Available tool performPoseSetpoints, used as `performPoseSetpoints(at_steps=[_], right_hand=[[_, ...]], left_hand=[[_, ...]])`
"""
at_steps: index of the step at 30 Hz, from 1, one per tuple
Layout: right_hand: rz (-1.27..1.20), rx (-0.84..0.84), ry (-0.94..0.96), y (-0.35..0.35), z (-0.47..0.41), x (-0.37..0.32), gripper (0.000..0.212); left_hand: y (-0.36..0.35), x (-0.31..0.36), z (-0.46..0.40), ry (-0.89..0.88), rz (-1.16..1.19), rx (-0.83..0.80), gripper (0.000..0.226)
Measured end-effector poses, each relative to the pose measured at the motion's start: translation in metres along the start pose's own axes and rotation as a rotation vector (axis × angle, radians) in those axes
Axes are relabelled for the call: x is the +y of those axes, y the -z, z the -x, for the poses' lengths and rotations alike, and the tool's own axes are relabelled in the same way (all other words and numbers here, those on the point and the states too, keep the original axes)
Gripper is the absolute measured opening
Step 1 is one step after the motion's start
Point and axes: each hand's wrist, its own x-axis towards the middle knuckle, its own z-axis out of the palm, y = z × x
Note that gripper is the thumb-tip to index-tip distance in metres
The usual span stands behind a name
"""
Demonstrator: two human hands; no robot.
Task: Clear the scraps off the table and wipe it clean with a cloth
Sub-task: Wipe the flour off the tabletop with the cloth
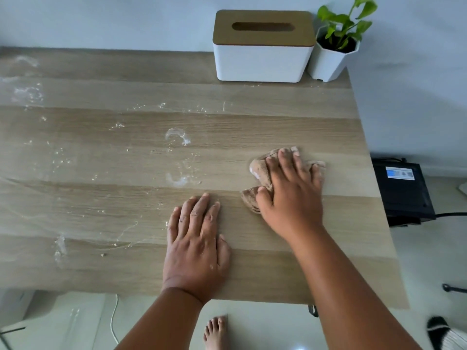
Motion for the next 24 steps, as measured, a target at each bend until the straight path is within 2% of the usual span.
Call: performPoseSetpoints(at_steps=[8, 12, 15, 19, 24], right_hand=[[-0.032, 0.033, 0.203, -0.005, 0.066, -0.016, 0.069], [-0.213, 0.043, 0.278, -0.003, 0.094, 0.0, 0.066], [-0.331, 0.064, 0.184, 0.004, 0.106, 0.037, 0.061], [-0.14, 0.046, 0.01, 0.008, 0.109, 0.075, 0.06], [-0.048, 0.06, -0.025, 0.006, 0.107, 0.073, 0.055]], left_hand=[[0.003, 0.002, 0.001, 0.002, 0.004, 0.007, 0.063], [0.004, 0.003, 0.002, -0.007, 0.006, 0.016, 0.063], [0.003, 0.003, 0.003, -0.02, 0.011, 0.041, 0.061], [0.003, 0.002, 0.004, -0.034, 0.036, 0.067, 0.059], [0.003, 0.002, 0.005, -0.034, 0.071, 0.083, 0.06]])
